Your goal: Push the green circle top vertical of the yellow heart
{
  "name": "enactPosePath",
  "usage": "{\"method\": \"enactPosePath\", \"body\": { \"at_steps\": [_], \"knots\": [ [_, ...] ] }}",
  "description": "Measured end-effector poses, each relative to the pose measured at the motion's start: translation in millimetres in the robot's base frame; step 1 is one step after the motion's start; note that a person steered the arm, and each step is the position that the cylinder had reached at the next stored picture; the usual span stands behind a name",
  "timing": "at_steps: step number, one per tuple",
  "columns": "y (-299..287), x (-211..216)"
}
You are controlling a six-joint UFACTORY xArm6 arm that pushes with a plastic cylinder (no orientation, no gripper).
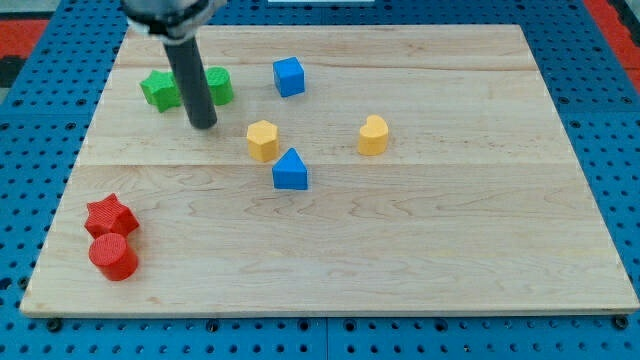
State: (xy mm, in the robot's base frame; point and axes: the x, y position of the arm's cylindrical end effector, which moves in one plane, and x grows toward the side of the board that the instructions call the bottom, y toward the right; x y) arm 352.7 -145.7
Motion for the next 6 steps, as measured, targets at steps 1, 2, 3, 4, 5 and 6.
{"method": "enactPosePath", "body": {
  "at_steps": [1, 2, 3, 4, 5, 6],
  "knots": [
    [0.0, -48.5],
    [-46.4, -65.0],
    [12.7, -73.4],
    [95.8, -79.3],
    [17.6, -72.1],
    [28.2, -92.3]
  ]
}}
